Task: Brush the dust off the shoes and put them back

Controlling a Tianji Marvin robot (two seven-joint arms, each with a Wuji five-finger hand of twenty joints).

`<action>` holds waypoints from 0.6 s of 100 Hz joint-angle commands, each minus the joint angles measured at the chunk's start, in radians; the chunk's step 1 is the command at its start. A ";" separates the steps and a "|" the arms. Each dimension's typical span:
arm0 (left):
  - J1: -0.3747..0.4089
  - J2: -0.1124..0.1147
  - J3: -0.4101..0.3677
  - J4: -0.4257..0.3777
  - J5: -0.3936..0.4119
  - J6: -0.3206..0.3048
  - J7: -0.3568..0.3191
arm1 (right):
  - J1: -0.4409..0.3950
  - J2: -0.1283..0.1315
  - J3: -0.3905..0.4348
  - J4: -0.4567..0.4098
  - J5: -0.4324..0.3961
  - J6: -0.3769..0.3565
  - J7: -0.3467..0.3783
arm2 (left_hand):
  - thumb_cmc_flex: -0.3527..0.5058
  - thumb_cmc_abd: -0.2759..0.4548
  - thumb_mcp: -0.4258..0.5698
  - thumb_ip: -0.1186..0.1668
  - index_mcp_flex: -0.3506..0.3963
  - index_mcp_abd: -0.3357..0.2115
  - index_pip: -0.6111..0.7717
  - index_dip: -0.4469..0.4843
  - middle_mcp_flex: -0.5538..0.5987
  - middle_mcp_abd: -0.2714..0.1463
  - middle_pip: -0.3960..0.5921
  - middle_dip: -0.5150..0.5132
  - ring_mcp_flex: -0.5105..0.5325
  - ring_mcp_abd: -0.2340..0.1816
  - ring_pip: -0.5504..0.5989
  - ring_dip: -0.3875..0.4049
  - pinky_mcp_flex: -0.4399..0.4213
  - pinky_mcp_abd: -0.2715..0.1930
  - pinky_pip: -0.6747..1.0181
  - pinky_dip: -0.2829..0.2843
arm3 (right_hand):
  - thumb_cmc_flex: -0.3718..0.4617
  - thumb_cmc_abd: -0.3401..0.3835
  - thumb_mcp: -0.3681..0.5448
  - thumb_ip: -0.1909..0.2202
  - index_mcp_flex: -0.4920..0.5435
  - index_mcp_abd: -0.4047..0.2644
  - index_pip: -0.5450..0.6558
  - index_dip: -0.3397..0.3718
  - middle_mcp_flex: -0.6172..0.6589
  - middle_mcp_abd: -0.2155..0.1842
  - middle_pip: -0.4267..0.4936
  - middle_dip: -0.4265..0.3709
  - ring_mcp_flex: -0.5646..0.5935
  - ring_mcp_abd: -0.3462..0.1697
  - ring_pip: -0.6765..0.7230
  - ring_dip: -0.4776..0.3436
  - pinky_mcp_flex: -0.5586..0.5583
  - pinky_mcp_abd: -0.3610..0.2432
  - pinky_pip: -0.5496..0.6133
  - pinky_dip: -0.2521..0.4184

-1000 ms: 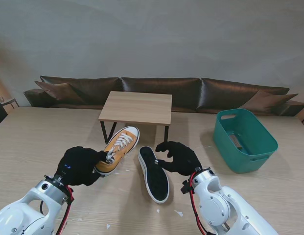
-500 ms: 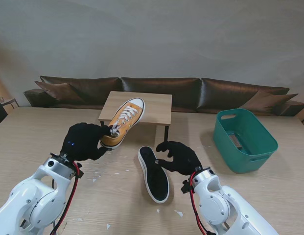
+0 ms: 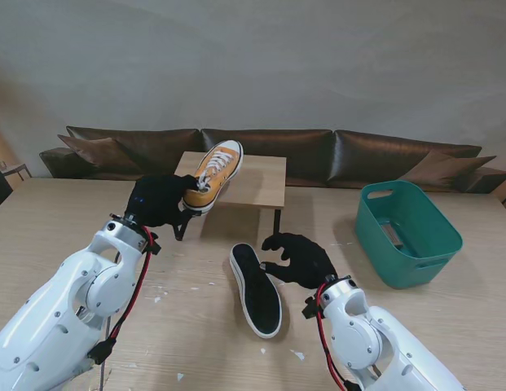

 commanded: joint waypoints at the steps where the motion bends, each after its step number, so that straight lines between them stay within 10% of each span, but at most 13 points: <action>1: -0.034 -0.015 0.006 0.005 0.002 0.005 -0.008 | 0.000 -0.005 0.000 0.002 0.001 0.003 0.012 | 0.151 0.139 0.071 0.033 0.156 0.162 0.697 0.155 0.036 -0.080 -0.003 0.033 0.048 -0.044 -0.015 0.014 -0.003 0.008 -0.004 0.007 | -0.003 0.030 -0.015 0.025 -0.038 0.004 0.008 -0.004 -0.013 0.014 0.005 0.002 -0.001 0.011 0.010 0.005 -0.388 0.022 -0.009 0.001; 60: -0.247 -0.042 0.140 0.303 -0.084 0.069 0.080 | -0.001 -0.003 -0.002 0.002 0.014 0.001 0.028 | 0.176 0.163 0.029 0.030 0.138 0.187 0.687 0.164 0.016 -0.057 -0.015 0.037 0.014 -0.018 -0.018 0.021 -0.038 0.014 -0.008 0.010 | -0.004 0.036 -0.016 0.026 -0.042 0.003 0.009 -0.005 -0.013 0.014 0.006 0.001 -0.001 0.012 0.011 0.005 -0.389 0.020 -0.009 0.001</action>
